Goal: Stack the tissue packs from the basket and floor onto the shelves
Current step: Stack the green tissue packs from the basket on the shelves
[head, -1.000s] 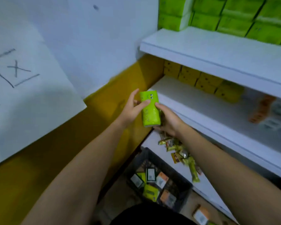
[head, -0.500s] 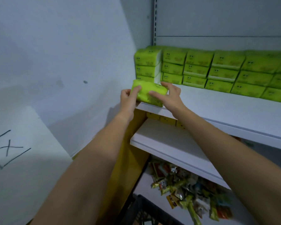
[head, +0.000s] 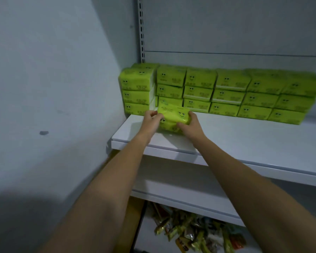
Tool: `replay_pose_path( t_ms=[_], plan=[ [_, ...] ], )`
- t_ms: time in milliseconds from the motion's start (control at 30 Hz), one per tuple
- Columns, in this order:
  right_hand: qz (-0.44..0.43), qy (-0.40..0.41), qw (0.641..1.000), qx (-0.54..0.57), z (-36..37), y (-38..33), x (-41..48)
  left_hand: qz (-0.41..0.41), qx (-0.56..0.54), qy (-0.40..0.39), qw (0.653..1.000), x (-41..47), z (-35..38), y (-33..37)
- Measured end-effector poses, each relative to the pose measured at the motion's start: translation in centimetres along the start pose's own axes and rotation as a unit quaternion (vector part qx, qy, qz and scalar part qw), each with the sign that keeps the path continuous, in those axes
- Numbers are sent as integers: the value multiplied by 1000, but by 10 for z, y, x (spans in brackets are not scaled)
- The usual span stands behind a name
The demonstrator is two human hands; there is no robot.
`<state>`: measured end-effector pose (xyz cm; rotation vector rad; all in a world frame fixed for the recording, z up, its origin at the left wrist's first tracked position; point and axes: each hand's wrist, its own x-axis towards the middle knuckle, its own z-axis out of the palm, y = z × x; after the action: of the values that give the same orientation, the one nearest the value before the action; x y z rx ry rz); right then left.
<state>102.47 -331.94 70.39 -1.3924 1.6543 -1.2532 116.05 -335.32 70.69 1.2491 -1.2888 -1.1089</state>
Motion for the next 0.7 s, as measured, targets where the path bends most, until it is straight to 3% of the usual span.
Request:
replay_pose_path(
  t_ms=[100,167,267,433,700],
  plan=[
    [5,11,997,-71,9,2,15,11,96,-18,995,18,-5,-5],
    [-20,65,987,-148,15,3,19,35,143,19,989,24,-9,-12],
    [-46,135,981,-131,22,6,19,96,163,68,980,28,-11,-20],
    [-34,80,993,-83,32,9,31,122,169,24,978,34,-5,-24],
    [18,-7,991,-132,30,-6,53,44,207,-57,976,55,-2,-16]
  ],
)
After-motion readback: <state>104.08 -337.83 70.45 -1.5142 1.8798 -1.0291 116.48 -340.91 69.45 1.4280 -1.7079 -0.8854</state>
